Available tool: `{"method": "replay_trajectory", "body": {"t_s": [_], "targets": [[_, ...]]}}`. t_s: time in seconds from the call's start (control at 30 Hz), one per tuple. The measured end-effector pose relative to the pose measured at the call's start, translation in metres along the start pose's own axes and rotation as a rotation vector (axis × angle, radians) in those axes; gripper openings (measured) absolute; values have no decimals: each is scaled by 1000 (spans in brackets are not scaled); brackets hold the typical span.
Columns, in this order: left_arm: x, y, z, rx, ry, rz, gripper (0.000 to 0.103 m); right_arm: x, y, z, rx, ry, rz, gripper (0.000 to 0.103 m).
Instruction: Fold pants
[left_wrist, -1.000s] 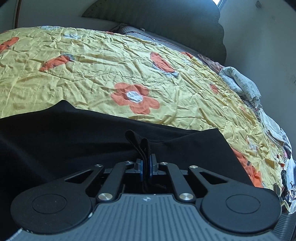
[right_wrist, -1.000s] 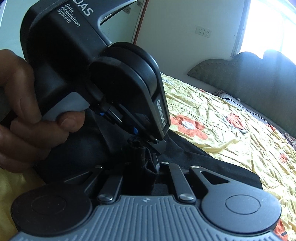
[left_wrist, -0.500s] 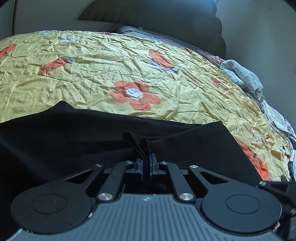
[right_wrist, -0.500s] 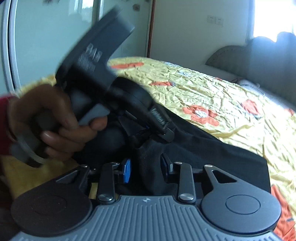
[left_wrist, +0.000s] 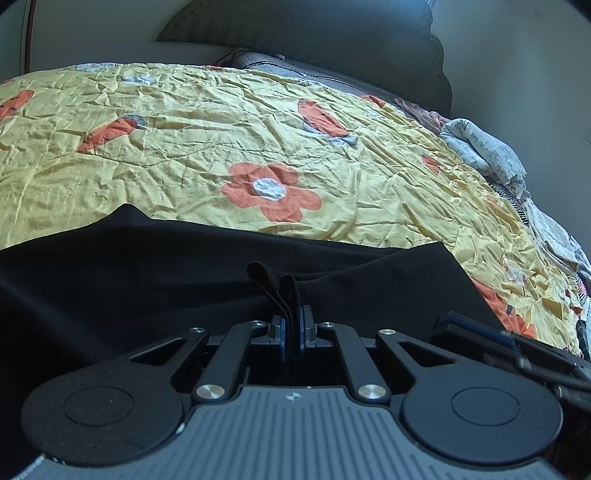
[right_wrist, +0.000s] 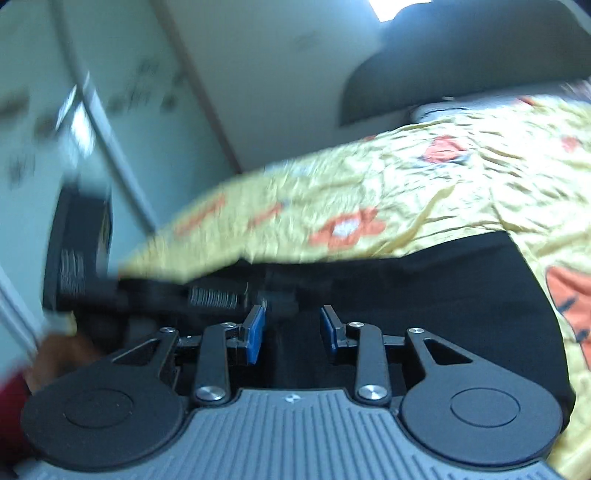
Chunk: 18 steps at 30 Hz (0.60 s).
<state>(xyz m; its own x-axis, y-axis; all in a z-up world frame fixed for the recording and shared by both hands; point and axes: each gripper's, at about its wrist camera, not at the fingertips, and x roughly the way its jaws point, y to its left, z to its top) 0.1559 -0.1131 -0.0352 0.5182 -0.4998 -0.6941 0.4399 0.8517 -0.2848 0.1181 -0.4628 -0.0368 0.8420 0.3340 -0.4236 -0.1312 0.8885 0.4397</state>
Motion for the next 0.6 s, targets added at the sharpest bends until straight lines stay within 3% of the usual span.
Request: {"method": "replay_trajectory", "body": {"t_s": [0.07, 0.13, 0.2, 0.3, 0.47, 0.53, 0.6], "targets": [[1, -1, -1, 6, 1, 4, 7, 1, 8, -7, -18, -4, -91, 32], [0, -3, -1, 24, -3, 9, 7, 9, 27, -14, -158, 84, -177, 32], [-4, -3, 0, 20, -5, 15, 9, 25, 47, -25, -285, 153, -195, 32], [-11, 3, 2, -5, -20, 22, 18, 18, 59, -41, -382, 143, -236, 33], [-14, 12, 4, -11, -17, 77, 19, 29, 68, -45, -422, 184, -209, 44], [-24, 15, 5, 1, -52, 124, 26, 28, 74, -43, -419, 150, -220, 44], [-33, 19, 5, 23, -69, 185, 25, 28, 76, -41, -379, 141, -152, 44]]}}
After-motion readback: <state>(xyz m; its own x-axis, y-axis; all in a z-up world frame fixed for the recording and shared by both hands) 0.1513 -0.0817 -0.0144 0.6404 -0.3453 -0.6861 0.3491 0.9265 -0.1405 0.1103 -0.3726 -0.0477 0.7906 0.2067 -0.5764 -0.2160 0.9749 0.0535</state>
